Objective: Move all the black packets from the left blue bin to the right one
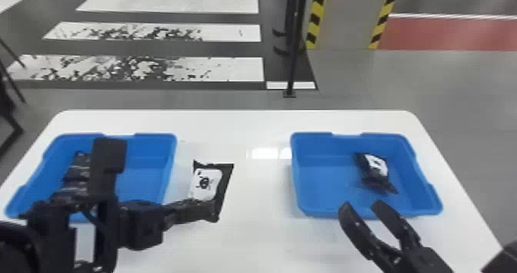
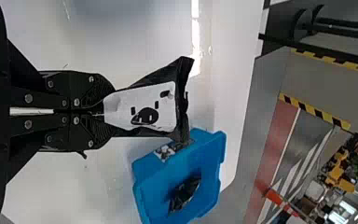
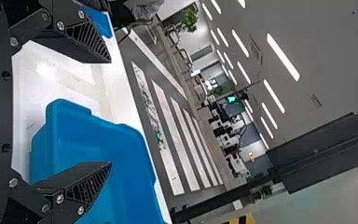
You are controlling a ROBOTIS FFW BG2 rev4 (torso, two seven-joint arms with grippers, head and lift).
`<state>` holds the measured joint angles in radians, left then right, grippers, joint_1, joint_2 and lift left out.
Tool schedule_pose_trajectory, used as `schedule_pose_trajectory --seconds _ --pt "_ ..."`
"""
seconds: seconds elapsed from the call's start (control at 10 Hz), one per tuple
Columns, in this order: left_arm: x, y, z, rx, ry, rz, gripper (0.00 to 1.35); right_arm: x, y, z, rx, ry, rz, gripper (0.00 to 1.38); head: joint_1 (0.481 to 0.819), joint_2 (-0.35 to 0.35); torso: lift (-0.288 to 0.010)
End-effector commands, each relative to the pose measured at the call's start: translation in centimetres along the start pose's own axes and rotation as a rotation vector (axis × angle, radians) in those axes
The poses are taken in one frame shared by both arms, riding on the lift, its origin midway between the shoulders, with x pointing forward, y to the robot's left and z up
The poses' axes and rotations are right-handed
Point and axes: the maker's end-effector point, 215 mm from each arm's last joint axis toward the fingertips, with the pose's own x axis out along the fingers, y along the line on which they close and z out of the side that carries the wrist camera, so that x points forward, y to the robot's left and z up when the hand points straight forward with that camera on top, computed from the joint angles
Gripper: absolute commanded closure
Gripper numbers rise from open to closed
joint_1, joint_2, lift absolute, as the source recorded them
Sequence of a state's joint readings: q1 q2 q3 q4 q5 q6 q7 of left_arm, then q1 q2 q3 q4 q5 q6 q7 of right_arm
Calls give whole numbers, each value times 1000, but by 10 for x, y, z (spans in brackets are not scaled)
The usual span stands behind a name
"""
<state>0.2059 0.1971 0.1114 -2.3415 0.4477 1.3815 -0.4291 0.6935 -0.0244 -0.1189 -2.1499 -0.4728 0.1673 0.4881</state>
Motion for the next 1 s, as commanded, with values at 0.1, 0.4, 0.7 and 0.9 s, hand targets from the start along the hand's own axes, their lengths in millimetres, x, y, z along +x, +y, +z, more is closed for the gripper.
schedule_pose_trajectory --seconds 0.1,0.4,0.7,0.9 --pt "18 -51 -5 40 21 -122 1211 28 20 -1 53 17 94 265 695 -78 -138" --pt "29 -98 -6 90 39 -234 1211 48 31 0 92 26 155 265 695 -125 -138" --pt "35 -124 -4 119 50 -291 1211 64 70 0 150 27 252 260 695 -140 -138" --pt "38 -128 -6 122 56 -302 1211 68 84 -2 173 29 288 418 695 -125 -138"
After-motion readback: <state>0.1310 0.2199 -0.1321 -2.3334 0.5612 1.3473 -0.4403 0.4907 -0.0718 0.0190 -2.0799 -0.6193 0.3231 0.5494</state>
